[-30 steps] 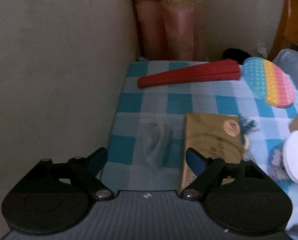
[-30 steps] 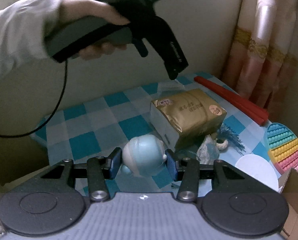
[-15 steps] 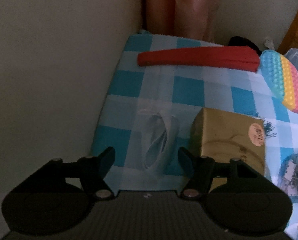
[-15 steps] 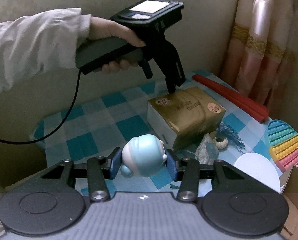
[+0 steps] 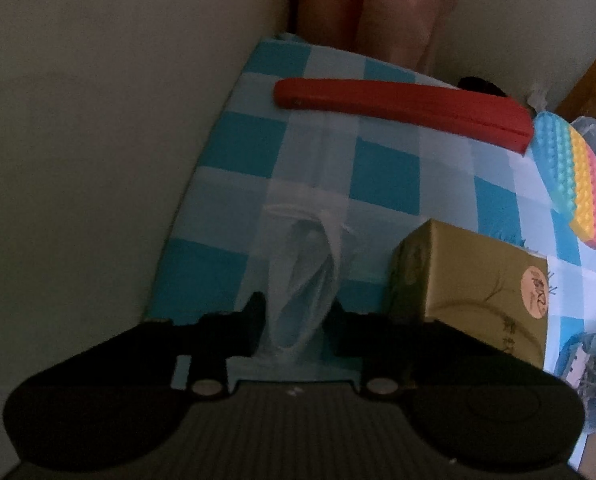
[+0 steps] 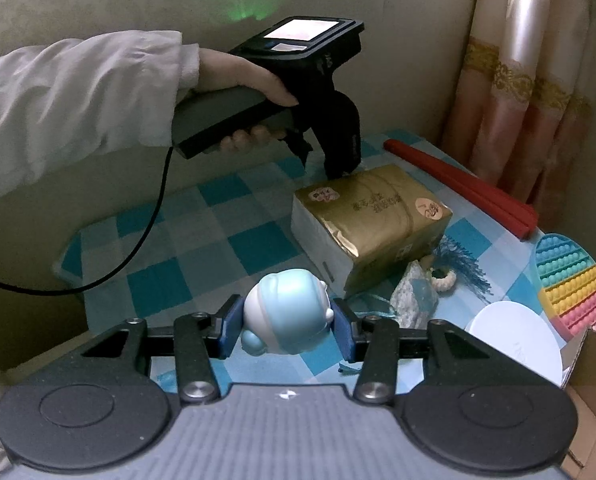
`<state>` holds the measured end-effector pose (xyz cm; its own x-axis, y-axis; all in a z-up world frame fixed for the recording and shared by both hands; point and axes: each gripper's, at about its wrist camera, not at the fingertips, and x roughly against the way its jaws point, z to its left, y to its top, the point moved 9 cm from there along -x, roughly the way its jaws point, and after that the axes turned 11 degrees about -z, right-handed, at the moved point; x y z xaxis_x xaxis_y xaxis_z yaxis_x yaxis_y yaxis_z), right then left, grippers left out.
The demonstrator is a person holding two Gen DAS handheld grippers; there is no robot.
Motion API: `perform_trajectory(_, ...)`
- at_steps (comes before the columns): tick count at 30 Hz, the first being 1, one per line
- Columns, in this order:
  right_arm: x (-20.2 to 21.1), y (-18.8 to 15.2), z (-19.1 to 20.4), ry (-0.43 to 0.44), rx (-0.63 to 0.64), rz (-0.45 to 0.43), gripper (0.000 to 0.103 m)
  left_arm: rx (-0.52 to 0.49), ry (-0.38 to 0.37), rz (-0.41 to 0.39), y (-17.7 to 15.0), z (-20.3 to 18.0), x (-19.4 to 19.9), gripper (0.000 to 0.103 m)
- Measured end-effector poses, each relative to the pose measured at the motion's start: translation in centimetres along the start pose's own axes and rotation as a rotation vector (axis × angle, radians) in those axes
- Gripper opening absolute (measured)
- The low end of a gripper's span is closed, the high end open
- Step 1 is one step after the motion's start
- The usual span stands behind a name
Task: Organize soft objects
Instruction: 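Grasp the folded blue face mask with the left gripper while the right holds the doll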
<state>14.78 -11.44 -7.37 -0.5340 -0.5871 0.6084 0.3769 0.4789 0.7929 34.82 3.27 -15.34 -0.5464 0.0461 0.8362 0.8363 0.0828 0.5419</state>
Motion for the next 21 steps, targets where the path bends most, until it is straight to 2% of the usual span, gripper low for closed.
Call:
perform_trajectory(5, 0.0, 0.0, 0.0, -0.002, 0.0, -0.002, 0.052, -0.003, 0.01, -0.019, 0.3, 0.1, 0.4, 0.021)
perform_trajectory(16, 0.2, -0.1, -0.6, -0.022, -0.033, 0.006, 0.052, -0.041, 0.031, -0.054, 0.6, -0.2, 2.5, 0.021)
perform_trajectory(21, 0.8, 0.0, -0.8, -0.047, -0.065, 0.006, 0.052, -0.078, 0.066, -0.068, 0.1, -0.1, 3.8, 0.021)
